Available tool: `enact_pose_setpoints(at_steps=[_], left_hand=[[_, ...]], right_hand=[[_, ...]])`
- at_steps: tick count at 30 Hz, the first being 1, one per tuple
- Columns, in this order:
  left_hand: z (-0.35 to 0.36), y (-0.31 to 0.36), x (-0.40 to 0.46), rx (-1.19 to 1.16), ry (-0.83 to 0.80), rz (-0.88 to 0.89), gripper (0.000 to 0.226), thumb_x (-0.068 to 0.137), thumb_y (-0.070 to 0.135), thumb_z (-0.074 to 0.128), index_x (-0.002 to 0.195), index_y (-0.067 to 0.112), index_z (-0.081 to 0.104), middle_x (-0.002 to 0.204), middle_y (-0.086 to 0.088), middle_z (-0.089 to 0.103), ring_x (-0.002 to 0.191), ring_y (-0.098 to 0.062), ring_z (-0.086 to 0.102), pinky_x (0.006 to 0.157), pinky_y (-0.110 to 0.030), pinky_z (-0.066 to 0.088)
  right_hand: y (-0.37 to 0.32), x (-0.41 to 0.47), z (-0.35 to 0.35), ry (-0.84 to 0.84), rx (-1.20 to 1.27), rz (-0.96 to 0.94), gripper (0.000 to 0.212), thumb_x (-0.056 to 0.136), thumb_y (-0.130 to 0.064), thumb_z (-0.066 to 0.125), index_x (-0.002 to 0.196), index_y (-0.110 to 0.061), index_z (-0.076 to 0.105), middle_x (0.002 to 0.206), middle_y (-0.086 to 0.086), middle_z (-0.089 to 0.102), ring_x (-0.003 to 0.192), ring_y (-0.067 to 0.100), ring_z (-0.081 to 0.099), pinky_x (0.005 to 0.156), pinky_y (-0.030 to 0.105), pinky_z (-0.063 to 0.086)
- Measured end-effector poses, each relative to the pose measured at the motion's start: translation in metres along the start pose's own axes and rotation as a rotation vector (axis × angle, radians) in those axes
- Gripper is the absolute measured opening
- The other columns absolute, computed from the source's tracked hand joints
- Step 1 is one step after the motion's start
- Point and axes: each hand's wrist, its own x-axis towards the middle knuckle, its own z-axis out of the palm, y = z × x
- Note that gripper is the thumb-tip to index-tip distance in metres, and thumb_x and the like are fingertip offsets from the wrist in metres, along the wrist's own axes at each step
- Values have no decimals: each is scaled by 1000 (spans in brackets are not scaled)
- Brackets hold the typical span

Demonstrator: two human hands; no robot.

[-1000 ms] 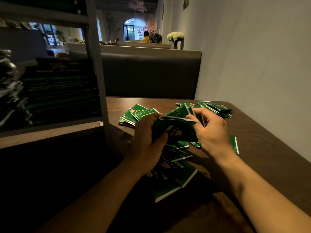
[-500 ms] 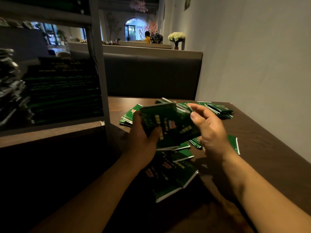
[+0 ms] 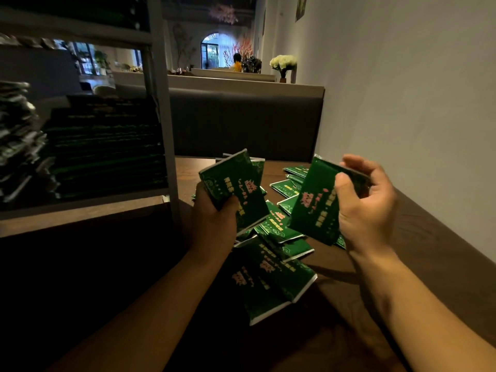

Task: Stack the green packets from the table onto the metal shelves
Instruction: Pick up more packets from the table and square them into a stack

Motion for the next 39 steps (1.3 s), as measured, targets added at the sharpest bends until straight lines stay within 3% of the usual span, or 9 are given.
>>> enact_pose_setpoints(at_steps=[6,10,13,15,21,24,28,32,39], left_hand=[[8,-2,-12,20,-217,-87,31,89,4,58,105,31,58,103,10,68,100,-7,63,86,-31,50],[12,-1,-19,-93,-328,-169,33,93,6,46,113,29,60,102,3,71,96,-13,67,73,-28,54],[11,-4,-22,-180,-394,-205,39,84,18,51,121,28,56,107,-1,70,99,-19,67,74,-36,56],[13,-4,-25,-61,-431,-139,39,84,15,54,114,40,52,102,10,70,96,-6,66,71,-25,54],[13,-1,-24,90,-347,16,51,89,-3,55,104,46,48,90,36,64,87,21,57,67,-2,45],[12,-4,-23,112,-318,29,52,90,-3,54,105,47,47,95,31,64,91,20,56,73,-6,45],[15,-6,-24,112,-263,42,62,88,-4,54,119,47,36,113,22,55,100,17,54,78,-9,49],[11,-6,-19,147,-184,114,69,87,1,57,140,35,28,132,12,45,117,-2,48,91,-21,46],[13,-9,-22,97,-276,99,70,88,-3,50,134,44,27,116,26,53,105,15,54,81,-10,47]], right_hand=[[-4,-21,17,-248,166,103,43,89,-5,65,116,-36,55,103,-10,71,99,17,69,76,40,61],[1,-28,29,-262,140,129,34,83,-24,70,111,-41,61,116,-7,69,111,18,65,91,54,53],[6,-28,33,-242,189,146,29,87,-12,69,107,-32,62,112,-4,69,106,11,66,81,39,59],[7,-30,34,-248,155,104,31,88,-9,68,109,-30,60,112,-8,66,105,4,62,76,19,54],[15,-30,37,-280,132,158,83,64,-67,67,136,-43,31,132,-27,43,117,-7,47,86,11,46],[16,-31,39,-462,185,251,51,80,-32,58,129,-21,49,120,-2,63,113,10,60,93,25,49],[17,-38,43,-512,226,345,34,87,-13,56,121,-16,54,108,2,69,104,15,65,88,30,54],[19,-36,41,-478,209,381,39,86,-18,59,123,-24,49,111,4,67,102,13,66,84,28,55],[21,-42,45,-592,198,436,58,74,2,51,129,-13,40,124,22,56,113,30,60,95,42,53]])
